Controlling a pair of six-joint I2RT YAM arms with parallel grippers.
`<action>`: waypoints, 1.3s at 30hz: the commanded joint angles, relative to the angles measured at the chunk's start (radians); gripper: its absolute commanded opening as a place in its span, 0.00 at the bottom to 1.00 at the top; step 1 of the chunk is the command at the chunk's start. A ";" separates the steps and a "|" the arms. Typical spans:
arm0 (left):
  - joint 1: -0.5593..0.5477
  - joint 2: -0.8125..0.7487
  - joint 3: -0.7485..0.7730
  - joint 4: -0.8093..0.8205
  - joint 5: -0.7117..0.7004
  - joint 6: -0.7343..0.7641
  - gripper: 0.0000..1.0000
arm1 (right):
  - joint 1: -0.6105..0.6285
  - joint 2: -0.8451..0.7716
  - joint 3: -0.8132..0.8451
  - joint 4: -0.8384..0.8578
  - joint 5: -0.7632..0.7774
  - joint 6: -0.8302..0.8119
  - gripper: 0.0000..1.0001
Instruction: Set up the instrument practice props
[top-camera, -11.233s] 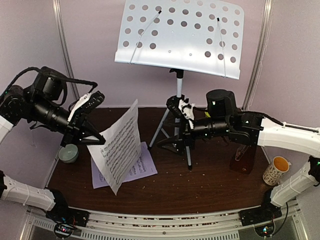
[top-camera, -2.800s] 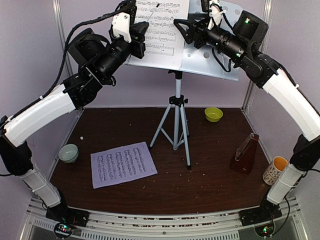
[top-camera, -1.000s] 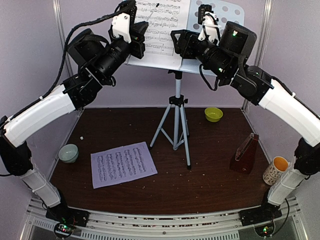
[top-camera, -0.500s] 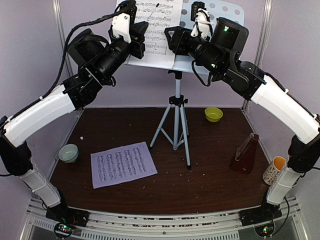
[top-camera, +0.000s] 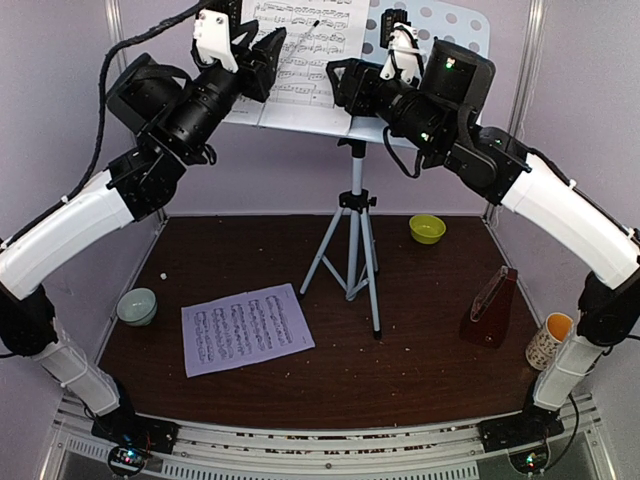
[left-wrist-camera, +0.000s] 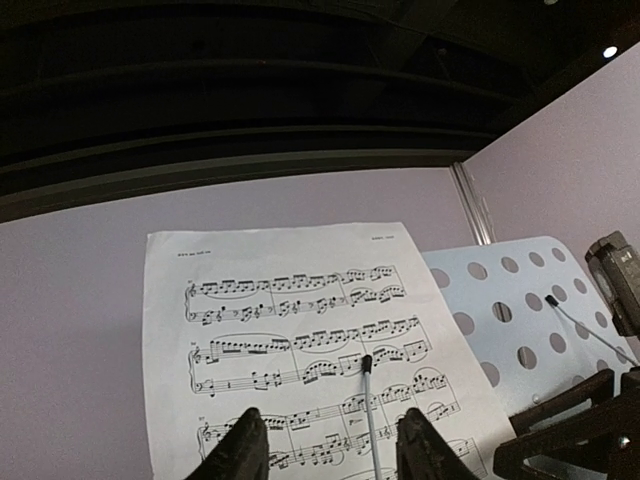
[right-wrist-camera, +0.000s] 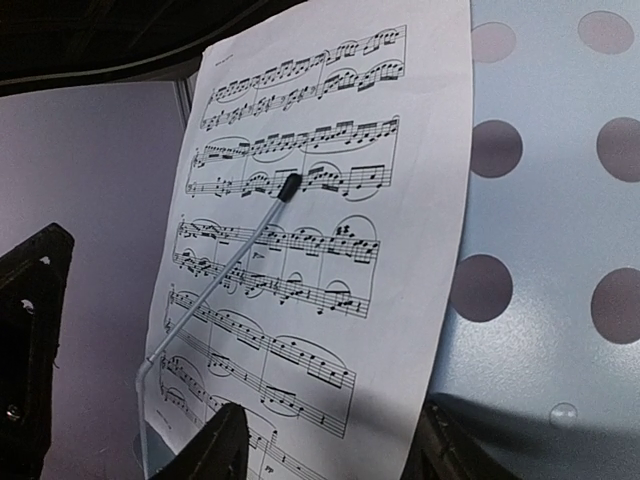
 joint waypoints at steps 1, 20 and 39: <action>-0.006 -0.051 -0.037 0.085 0.008 0.014 0.47 | 0.002 -0.041 -0.013 0.019 0.020 -0.021 0.58; 0.043 -0.464 -0.266 -0.456 -0.271 -0.305 0.98 | 0.002 -0.271 -0.236 0.042 -0.334 -0.156 0.88; 0.539 -0.329 -0.801 -0.726 0.348 -0.781 0.94 | 0.243 -0.476 -0.925 0.120 -0.366 -0.071 0.86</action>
